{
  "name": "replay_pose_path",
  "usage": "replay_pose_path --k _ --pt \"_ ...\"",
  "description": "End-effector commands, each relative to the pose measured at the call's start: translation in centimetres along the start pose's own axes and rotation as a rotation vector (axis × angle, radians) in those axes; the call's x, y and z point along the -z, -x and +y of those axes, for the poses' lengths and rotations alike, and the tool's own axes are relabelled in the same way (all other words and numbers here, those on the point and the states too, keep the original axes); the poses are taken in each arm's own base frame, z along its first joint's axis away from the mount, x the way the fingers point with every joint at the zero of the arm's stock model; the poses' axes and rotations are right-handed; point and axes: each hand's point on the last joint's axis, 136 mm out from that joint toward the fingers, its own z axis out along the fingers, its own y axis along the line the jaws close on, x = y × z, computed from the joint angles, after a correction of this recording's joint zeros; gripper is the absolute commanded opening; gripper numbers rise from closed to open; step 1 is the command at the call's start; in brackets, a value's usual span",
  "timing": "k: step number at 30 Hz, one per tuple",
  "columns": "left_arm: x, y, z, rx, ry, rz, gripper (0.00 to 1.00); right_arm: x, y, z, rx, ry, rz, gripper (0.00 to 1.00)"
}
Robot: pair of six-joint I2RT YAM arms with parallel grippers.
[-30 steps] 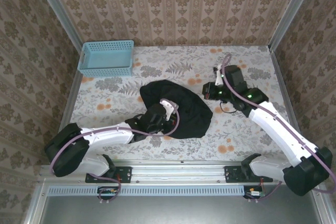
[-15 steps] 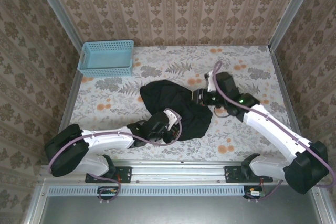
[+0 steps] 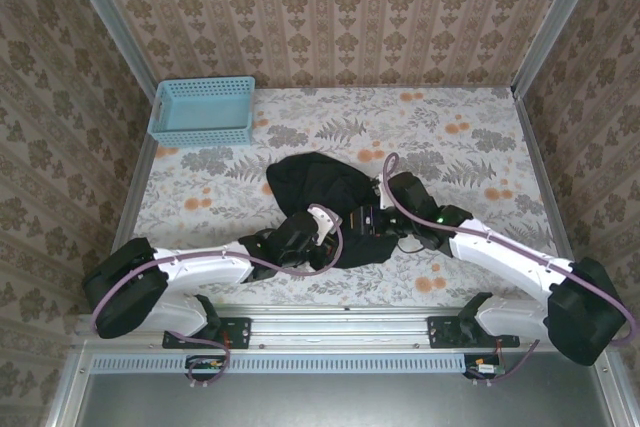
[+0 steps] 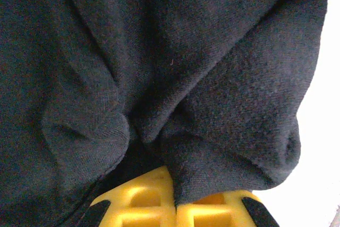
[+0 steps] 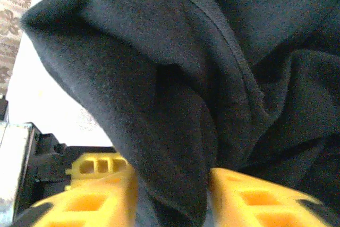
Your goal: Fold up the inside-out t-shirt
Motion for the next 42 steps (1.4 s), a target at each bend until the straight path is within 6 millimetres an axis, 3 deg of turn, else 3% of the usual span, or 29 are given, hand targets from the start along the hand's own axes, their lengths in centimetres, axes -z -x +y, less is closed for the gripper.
replay_pose_path --k 1,4,8,11,16,20,25,27,31,34,38,42 --pt "0.1 1.2 -0.2 0.017 -0.013 -0.030 0.06 0.2 1.2 1.8 0.016 0.039 -0.016 0.21" --pt "-0.3 0.5 0.1 0.007 0.008 0.005 0.11 2.2 3.1 1.2 0.072 -0.079 -0.037 0.01" --pt "-0.7 -0.6 0.7 -0.005 0.034 0.044 0.17 6.5 6.1 0.6 0.148 -0.236 -0.086 0.00" --pt "-1.1 -1.3 1.3 -0.009 0.062 0.067 0.12 8.0 7.4 1.1 0.169 -0.234 -0.089 0.00" --pt "-1.5 -1.6 1.6 -0.003 0.072 0.069 0.02 8.4 7.7 -0.1 0.197 -0.303 -0.062 0.00" --pt "-1.3 -1.5 1.4 -0.001 0.056 0.055 0.00 8.5 8.5 -1.8 0.217 -0.394 -0.062 0.02" --pt "-0.7 -0.4 1.1 0.000 0.045 0.021 0.00 5.3 8.3 2.3 0.176 -0.181 -0.037 0.04" --pt "-0.2 0.1 1.2 0.015 0.047 -0.006 0.00 3.7 7.4 3.8 0.199 -0.143 -0.005 0.10" --pt "0.7 -0.3 2.7 0.076 0.063 -0.038 0.00 2.3 6.2 4.7 0.227 -0.128 0.043 0.46" --pt "1.0 -1.3 3.3 0.102 0.066 -0.030 0.01 3.5 6.7 3.5 0.205 -0.146 -0.013 0.60" --pt "1.0 -2.3 3.6 0.113 0.071 -0.006 0.06 4.7 7.6 0.1 0.086 -0.143 -0.076 0.58" --pt "0.9 -2.6 3.7 0.124 0.071 -0.002 0.07 4.4 6.6 -4.5 -0.013 -0.227 -0.085 0.53"
